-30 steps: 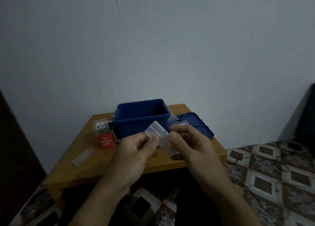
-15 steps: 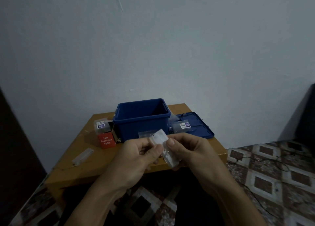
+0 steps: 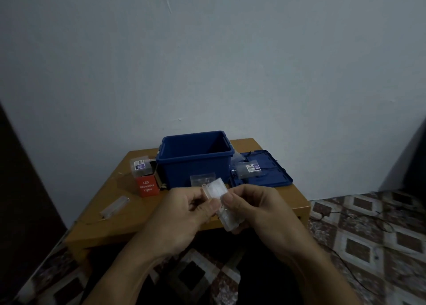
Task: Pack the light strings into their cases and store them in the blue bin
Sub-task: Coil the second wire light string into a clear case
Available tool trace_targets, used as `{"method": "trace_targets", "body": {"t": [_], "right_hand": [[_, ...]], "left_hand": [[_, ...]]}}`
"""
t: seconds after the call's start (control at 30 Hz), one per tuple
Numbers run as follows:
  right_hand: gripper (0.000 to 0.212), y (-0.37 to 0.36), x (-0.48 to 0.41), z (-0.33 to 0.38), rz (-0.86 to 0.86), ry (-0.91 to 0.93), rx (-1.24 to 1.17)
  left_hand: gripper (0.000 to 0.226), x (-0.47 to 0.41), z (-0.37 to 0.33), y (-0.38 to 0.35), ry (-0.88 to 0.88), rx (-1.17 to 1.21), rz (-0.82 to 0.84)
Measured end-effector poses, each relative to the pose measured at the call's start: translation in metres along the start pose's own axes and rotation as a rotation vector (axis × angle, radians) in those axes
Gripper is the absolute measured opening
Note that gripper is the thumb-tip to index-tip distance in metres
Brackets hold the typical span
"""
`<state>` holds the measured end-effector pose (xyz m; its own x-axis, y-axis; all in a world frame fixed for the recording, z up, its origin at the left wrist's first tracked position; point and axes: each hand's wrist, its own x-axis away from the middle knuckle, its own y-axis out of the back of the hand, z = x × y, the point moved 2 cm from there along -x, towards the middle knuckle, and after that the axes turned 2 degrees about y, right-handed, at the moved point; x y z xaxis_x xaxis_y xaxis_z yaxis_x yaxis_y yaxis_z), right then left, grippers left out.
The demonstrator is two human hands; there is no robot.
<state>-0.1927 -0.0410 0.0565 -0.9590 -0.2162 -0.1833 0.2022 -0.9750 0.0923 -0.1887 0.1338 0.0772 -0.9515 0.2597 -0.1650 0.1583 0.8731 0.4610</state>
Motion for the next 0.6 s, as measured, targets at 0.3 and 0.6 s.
{"method": "trace_targets", "body": {"t": [0.3, 0.6], "right_hand": [[0.026, -0.017, -0.011, -0.016, 0.055, -0.036, 0.017], [0.032, -0.079, -0.058, -0.052, 0.114, -0.146, -0.226]], "left_hand": [[0.015, 0.000, 0.019, 0.012, 0.033, -0.115, -0.012], [0.030, -0.010, 0.053, 0.064, 0.225, -0.340, -0.024]]}}
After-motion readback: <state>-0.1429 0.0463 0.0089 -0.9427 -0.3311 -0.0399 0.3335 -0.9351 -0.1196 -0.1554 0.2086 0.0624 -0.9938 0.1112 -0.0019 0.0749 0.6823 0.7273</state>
